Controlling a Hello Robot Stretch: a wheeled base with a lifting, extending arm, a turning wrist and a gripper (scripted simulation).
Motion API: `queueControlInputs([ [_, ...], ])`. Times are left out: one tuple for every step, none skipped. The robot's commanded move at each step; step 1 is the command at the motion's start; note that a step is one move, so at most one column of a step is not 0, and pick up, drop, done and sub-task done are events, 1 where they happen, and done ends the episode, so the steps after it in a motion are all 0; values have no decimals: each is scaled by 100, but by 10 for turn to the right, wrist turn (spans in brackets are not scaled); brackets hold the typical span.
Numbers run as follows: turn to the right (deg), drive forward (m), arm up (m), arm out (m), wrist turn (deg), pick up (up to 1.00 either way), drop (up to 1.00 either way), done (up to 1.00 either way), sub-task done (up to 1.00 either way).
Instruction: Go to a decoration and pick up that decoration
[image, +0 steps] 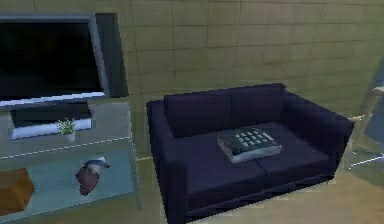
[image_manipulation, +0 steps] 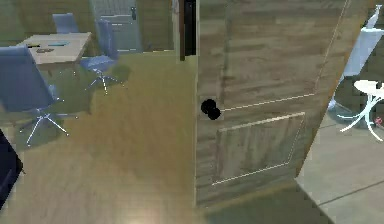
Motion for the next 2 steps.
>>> queueControlInputs([
  [450,0,0,0,0,0,0,0,0],
  [30,0,0,0,0,0,0,0,0],
])
